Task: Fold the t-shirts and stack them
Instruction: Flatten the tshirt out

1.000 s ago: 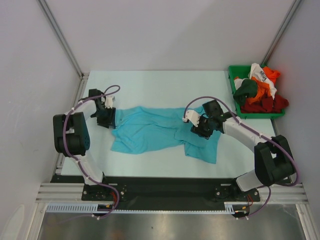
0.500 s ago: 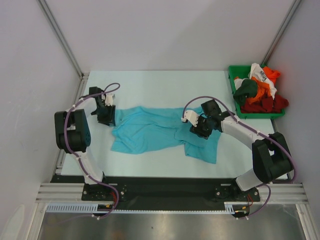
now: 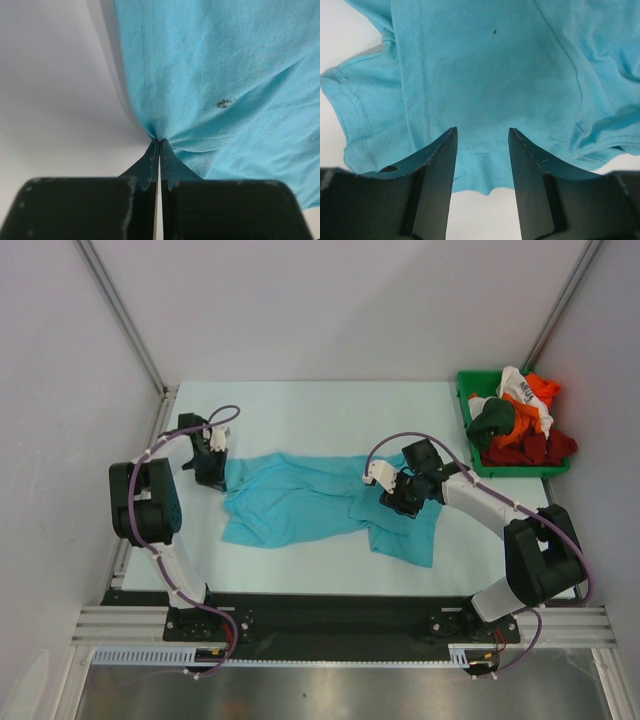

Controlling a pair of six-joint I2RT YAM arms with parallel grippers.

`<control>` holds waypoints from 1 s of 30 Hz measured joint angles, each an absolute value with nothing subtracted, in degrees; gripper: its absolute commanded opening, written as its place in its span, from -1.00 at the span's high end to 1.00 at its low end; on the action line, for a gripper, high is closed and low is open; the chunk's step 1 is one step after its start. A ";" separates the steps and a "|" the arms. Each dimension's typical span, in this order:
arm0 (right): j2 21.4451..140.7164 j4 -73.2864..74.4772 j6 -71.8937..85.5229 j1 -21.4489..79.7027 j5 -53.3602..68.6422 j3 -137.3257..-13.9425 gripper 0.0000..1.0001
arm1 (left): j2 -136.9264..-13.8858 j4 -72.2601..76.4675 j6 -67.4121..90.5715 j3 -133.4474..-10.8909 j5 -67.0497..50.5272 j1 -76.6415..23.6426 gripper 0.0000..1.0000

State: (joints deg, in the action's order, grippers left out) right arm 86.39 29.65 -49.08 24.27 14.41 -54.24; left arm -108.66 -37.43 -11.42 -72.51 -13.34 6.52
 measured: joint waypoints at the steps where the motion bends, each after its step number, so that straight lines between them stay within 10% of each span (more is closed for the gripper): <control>1: 86.39 29.67 -49.15 24.27 14.46 -54.24 -0.01 | -108.57 -37.43 -11.42 -72.47 -13.32 6.52 0.99; 30: 85.69 28.64 -55.18 29.74 19.18 -50.39 -0.05 | -108.09 -38.02 -11.55 -72.47 -12.64 6.50 0.99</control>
State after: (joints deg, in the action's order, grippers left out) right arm 85.69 28.64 -55.18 29.74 19.18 -50.39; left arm -108.09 -38.02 -11.55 -72.47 -12.64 6.50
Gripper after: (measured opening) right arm 0.523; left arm 0.009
